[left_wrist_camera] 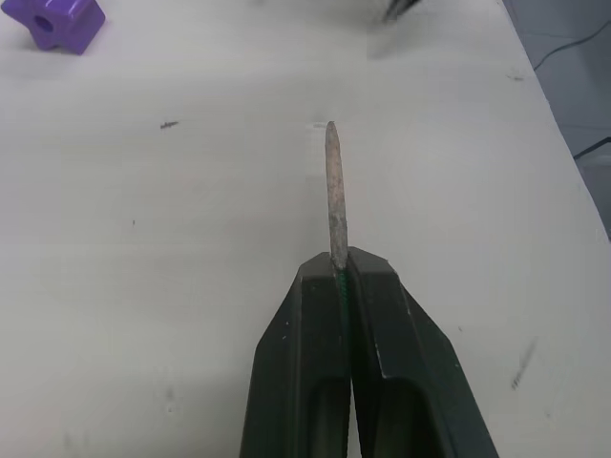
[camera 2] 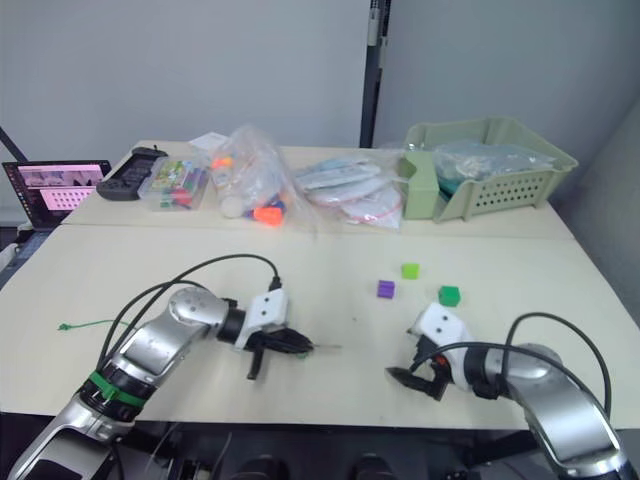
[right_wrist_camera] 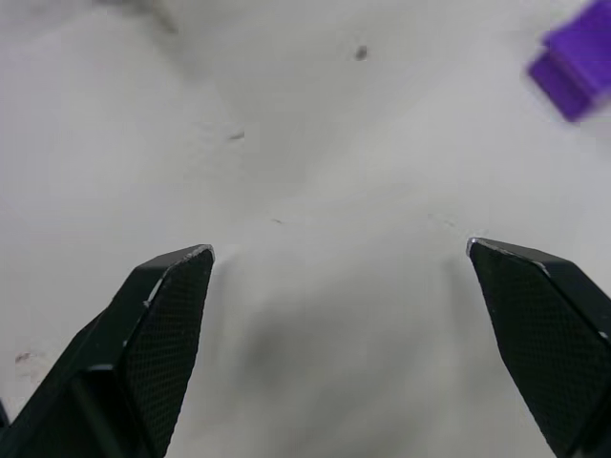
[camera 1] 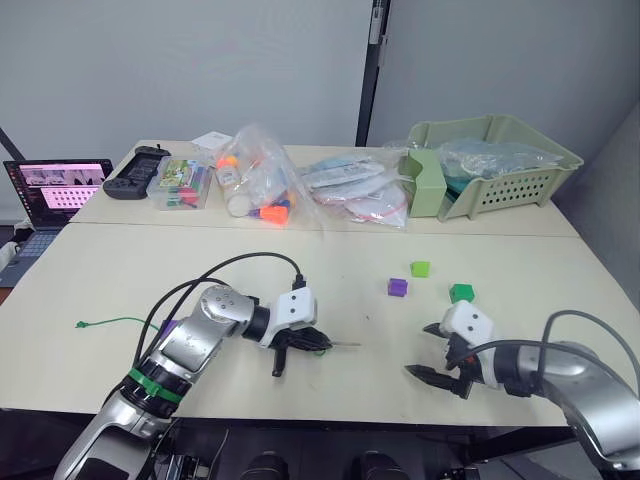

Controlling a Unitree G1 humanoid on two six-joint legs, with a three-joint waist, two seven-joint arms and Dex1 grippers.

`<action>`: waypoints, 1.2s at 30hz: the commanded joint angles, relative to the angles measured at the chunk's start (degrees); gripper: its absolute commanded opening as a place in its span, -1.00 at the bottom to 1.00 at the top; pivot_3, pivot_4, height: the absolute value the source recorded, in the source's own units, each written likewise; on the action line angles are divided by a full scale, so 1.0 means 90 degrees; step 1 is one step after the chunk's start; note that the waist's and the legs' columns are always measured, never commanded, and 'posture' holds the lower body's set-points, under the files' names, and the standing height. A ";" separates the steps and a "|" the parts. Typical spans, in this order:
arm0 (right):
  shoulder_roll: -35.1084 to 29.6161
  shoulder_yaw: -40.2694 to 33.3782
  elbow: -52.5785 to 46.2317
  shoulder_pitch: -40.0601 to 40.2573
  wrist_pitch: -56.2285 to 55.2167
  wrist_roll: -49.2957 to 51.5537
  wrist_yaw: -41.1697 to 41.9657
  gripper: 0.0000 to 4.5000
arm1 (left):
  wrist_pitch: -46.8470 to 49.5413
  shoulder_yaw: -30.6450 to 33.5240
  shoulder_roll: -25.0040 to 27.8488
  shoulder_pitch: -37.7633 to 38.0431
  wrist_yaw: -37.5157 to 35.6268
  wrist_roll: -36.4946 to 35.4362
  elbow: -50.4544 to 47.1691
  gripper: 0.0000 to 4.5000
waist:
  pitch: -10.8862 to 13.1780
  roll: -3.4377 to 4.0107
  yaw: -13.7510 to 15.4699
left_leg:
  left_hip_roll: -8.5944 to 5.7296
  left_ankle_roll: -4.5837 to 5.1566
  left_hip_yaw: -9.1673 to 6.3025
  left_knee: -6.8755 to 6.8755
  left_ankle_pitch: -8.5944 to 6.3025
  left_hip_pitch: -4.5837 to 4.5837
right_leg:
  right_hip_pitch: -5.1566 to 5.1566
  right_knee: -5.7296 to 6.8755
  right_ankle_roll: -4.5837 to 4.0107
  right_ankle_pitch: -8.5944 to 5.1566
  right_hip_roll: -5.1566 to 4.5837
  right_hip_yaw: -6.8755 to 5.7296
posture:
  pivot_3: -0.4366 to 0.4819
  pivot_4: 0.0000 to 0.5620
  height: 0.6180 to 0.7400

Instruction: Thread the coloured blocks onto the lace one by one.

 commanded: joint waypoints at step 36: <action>0.2939 -0.0949 0.3586 -0.2030 -0.1896 -0.1114 -0.4637 0.02 | 0.0023 0.0052 0.0193 0.0096 0.0269 0.0099 -0.0546 -1.00 | -0.0002 0.0006 -0.0031 | -0.0001 0.0000 0.0003 -0.0015 0.0000 0.0004 | 0.0000 -0.0002 -0.0002 0.0001 0.0000 0.0009 | -0.05 -0.47 1.00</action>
